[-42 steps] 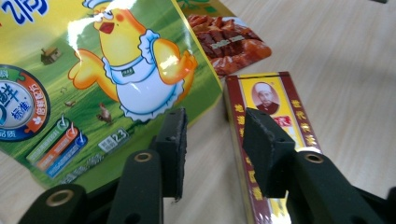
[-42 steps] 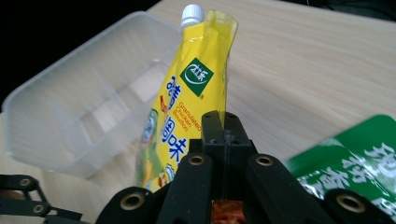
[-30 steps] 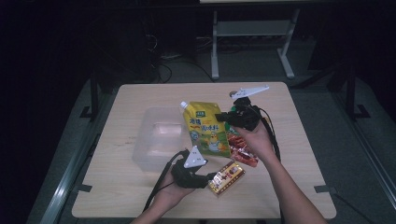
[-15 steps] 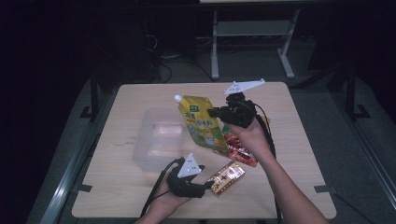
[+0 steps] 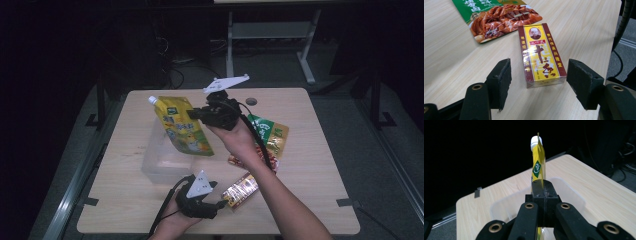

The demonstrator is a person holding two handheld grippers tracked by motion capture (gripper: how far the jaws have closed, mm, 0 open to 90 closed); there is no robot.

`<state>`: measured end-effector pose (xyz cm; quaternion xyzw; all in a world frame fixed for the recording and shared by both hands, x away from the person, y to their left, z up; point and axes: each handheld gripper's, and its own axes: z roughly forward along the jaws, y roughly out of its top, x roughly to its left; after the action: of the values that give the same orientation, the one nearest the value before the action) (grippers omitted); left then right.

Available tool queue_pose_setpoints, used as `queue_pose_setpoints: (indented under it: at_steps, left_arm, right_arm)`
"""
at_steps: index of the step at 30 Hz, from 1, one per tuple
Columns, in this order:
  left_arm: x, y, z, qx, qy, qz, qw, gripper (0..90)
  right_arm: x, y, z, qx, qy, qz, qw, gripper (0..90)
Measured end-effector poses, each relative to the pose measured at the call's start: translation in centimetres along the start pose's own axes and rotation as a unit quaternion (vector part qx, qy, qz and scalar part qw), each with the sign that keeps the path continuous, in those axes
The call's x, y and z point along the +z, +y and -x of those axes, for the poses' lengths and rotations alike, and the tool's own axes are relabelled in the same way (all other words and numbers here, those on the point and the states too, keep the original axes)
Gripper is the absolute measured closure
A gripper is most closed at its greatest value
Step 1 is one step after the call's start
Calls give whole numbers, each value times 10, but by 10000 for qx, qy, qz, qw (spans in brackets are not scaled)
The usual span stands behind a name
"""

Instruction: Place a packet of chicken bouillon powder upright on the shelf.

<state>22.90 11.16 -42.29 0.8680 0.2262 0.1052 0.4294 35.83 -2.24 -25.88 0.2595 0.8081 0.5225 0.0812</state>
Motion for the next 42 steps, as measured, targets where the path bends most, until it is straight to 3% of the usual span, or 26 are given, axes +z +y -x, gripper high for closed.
queue_pose_setpoints:
  at_steps: [12, 19, 28, 38, 40, 42]
  left_arm:
    - [0, -5, -5, -6, 123, 19, 9999, 328]
    - [-2, -7, -7, 11, 155, -31, 9999, 321]
    - [0, -9, -7, -21, 179, -57, 9998, 315]
    - [1, -10, -5, -103, 161, -11, 9998, 315]
    - [1, -10, -5, -78, 168, -17, 9998, 315]
    - [1, -9, -5, -86, 179, -6, 9998, 314]
  right_arm:
    - [58, 2, -15, 103, 187, -14, 9998, 900]
    - [81, -4, -18, 187, 237, -70, 9995, 900]
    - [88, -17, -16, 353, 127, 21, 9993, 900]
    - [87, -34, -13, 256, 126, -45, 9996, 893]
    - [86, -33, -14, 188, 173, -111, 9996, 872]
    - [90, -30, -14, 89, 171, -282, 9994, 769]
